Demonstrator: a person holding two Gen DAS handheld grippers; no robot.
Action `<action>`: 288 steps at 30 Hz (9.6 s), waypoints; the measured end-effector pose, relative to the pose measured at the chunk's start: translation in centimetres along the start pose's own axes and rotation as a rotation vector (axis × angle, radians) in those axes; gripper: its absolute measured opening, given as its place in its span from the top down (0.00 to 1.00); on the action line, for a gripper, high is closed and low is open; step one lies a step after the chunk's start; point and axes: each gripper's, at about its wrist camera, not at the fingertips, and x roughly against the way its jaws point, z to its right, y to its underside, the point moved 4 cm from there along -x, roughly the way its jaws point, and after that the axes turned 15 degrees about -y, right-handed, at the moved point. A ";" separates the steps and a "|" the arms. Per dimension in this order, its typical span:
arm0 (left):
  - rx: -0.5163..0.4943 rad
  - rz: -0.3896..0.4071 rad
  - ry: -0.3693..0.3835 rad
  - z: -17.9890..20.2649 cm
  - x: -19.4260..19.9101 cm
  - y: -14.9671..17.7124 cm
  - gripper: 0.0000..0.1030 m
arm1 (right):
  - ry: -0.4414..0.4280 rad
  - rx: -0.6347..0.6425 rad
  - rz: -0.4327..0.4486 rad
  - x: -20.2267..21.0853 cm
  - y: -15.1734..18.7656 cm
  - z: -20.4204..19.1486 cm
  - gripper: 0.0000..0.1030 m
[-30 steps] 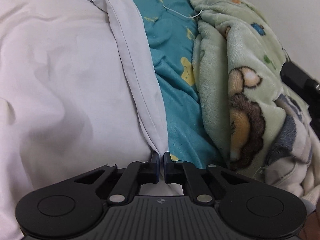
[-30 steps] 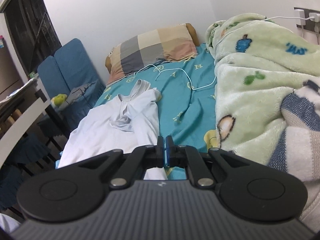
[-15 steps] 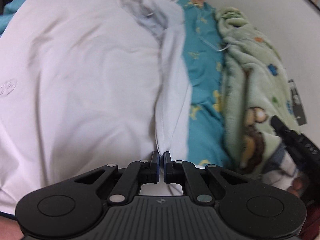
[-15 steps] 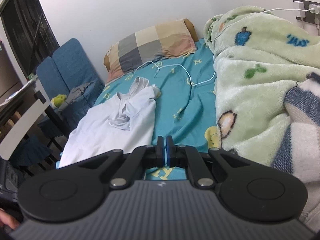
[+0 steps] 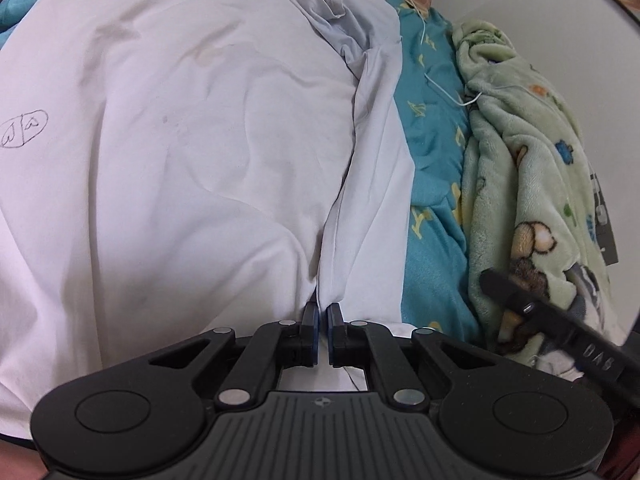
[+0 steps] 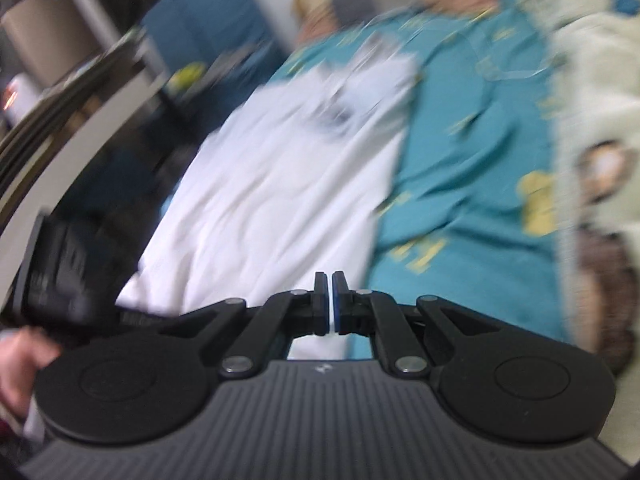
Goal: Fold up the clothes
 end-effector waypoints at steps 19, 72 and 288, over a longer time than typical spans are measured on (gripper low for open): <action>0.135 0.163 0.156 -4.0 5.9 -0.2 0.76 | 0.033 0.235 -0.553 -6.2 3.9 -2.2 0.64; -0.083 0.774 -0.340 -9.2 3.0 -34.3 0.94 | -0.110 -0.057 0.073 -9.4 -6.2 2.5 0.43; -0.332 -0.244 -0.163 -3.8 1.3 1.4 0.64 | 0.087 -0.208 -0.284 -4.7 6.2 -1.1 0.91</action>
